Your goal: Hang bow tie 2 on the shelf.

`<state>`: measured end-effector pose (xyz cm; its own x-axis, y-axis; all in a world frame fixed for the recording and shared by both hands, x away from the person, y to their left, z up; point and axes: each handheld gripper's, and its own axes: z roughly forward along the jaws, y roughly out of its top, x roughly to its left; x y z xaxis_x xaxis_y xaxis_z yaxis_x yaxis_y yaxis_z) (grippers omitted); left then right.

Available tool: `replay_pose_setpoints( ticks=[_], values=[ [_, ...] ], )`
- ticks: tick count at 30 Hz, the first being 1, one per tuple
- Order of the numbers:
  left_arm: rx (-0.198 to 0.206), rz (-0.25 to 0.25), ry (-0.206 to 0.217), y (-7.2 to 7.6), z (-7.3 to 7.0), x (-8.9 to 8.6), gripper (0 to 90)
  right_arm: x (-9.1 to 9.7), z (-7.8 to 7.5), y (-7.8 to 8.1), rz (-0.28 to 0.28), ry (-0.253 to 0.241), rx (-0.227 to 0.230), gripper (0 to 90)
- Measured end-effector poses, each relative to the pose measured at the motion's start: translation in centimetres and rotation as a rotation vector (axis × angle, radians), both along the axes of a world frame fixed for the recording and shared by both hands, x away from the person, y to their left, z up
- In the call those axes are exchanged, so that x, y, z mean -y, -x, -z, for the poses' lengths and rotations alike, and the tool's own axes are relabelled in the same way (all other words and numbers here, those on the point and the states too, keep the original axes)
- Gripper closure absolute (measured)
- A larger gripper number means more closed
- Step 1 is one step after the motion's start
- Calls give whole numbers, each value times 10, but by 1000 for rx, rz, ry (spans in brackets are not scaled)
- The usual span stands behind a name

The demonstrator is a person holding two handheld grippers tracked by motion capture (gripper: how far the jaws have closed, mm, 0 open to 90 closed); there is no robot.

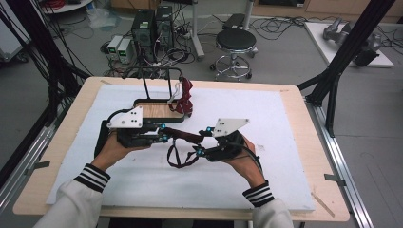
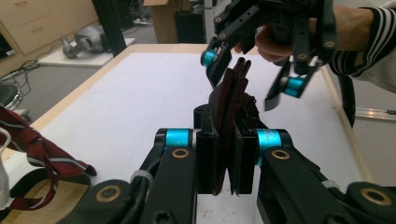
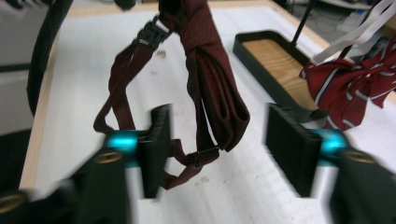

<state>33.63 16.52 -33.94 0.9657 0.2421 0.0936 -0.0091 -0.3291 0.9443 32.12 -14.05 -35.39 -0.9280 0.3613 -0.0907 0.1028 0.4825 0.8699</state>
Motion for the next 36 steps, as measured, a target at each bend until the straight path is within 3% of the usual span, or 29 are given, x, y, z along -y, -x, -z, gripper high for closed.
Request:
replay_pose_setpoints(
  ticks=[4, 5, 13, 15, 18, 36],
  values=[
    [8, -19, 8, 0, -1, -4, 829, 1, -1, 1, 51, -37, 11, 124],
    [11, -26, 13, 0, -1, -5, 829, 2, -1, 1, 71, -43, 23, 106],
    [35, -61, 33, 1, -4, -12, 829, 17, 0, 7, 122, -102, 41, 105],
    [42, -69, 40, 2, -5, -14, 829, 21, 0, 10, 143, -95, 38, 105],
    [53, -86, 48, 2, -6, -16, 829, 30, 2, 15, 172, -139, 47, 105],
    [140, -220, 111, 4, -13, -31, 829, 89, 31, 40, 385, -273, 37, 106]
  ],
)
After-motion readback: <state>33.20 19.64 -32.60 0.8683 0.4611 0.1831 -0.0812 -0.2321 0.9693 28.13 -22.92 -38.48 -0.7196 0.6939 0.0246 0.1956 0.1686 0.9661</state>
